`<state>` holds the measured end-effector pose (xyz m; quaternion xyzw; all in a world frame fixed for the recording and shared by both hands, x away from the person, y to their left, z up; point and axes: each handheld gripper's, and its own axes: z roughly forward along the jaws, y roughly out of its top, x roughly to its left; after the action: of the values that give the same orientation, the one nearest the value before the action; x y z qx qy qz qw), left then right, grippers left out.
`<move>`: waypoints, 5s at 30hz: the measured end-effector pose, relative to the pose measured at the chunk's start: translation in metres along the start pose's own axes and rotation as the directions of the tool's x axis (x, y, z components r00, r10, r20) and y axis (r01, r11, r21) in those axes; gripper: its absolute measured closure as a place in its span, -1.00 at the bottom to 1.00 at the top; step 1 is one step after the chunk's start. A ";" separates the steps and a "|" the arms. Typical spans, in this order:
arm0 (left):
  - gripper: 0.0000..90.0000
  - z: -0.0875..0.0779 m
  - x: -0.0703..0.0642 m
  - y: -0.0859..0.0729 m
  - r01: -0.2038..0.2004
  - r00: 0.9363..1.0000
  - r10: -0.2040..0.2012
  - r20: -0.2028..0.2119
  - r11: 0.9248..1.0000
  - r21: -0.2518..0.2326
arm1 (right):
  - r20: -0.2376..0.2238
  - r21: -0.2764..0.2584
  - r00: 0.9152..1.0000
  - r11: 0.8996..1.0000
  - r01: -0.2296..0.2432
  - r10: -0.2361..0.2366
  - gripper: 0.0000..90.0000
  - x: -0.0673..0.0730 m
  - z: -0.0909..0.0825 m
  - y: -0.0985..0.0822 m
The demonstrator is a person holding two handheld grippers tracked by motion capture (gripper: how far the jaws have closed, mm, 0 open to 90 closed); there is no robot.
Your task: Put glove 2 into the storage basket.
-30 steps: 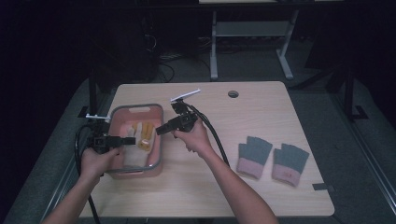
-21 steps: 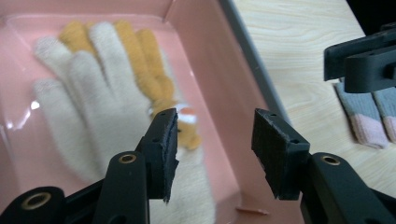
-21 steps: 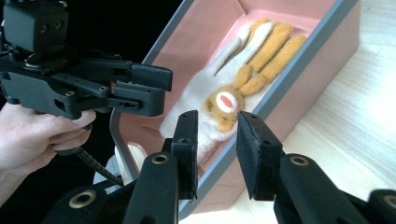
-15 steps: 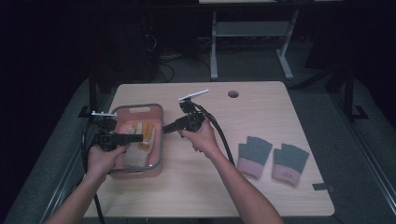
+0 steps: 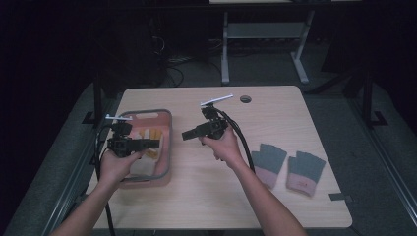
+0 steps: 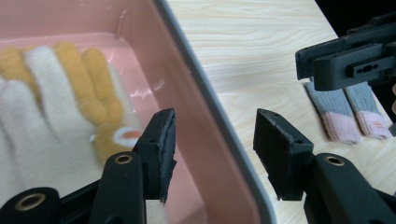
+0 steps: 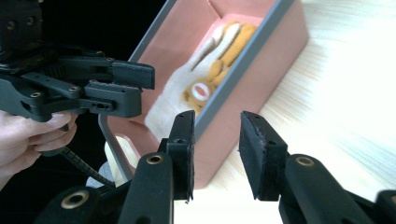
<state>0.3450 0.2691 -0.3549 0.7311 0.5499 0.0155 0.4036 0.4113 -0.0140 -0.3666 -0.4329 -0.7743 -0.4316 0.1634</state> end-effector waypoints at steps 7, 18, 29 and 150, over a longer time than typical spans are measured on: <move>0.04 0.008 -0.016 0.002 -0.026 0.999 0.026 0.037 1.000 -0.007 | 0.023 -0.025 1.000 1.000 -0.004 0.005 0.39 -0.007 -0.019 -0.006; -0.06 0.022 -0.042 0.006 -0.079 0.994 0.079 0.078 0.997 0.000 | 0.050 -0.055 0.999 0.998 -0.018 0.020 0.31 -0.019 -0.044 -0.020; -0.15 0.034 -0.064 0.005 -0.127 0.987 0.127 0.100 0.992 -0.004 | 0.079 -0.080 0.996 0.996 -0.041 0.047 0.22 -0.029 -0.068 -0.037; -0.44 0.170 -0.194 -0.043 -0.305 0.898 0.270 0.347 0.951 0.050 | 0.636 -0.062 0.751 0.983 -0.174 0.174 0.82 -0.136 -0.199 -0.207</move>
<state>0.3143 0.0161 -0.4140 0.8159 0.3592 -0.0783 0.4462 0.2974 -0.2998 -0.4466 -0.6238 -0.7401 -0.2412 -0.0702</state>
